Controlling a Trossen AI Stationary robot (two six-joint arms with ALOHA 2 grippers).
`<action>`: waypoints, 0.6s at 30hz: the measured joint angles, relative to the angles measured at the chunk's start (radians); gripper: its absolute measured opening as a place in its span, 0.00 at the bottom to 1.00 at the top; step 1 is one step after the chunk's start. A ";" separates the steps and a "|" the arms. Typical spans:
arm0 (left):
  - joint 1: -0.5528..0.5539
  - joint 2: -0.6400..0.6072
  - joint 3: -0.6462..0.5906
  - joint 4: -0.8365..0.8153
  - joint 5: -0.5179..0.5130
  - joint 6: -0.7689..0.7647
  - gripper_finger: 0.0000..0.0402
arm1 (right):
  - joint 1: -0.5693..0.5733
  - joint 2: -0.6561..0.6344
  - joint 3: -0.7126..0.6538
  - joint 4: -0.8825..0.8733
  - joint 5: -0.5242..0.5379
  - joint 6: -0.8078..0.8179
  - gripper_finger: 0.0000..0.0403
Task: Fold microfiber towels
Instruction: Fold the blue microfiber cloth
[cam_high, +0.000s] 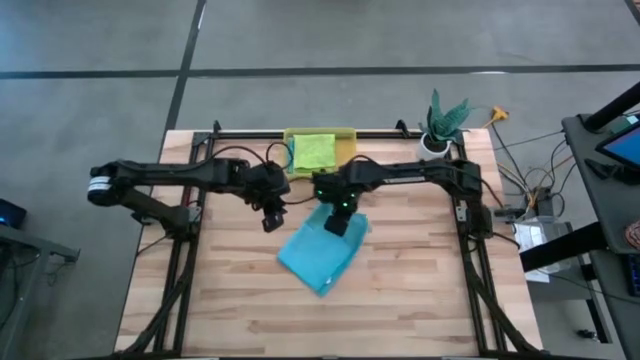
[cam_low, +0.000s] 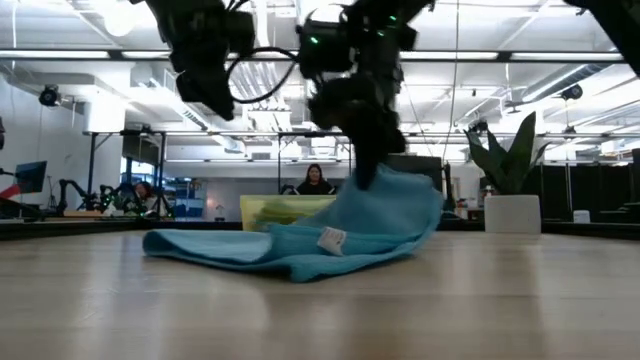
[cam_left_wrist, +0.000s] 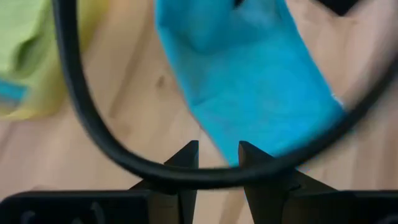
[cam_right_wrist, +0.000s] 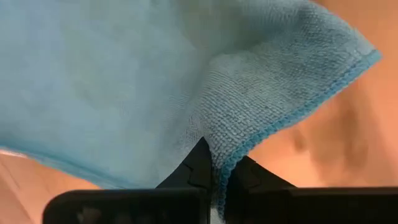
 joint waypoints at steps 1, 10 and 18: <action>0.013 -0.007 0.000 -0.014 -0.009 0.001 0.25 | 0.000 0.012 0.041 -0.011 0.004 -0.033 0.02; 0.142 -0.151 -0.001 -0.100 -0.082 0.025 0.25 | 0.008 0.047 0.305 -0.013 0.001 -0.037 0.02; 0.215 -0.262 -0.001 -0.101 -0.086 0.078 0.25 | 0.029 0.173 0.375 -0.058 -0.037 -0.049 0.02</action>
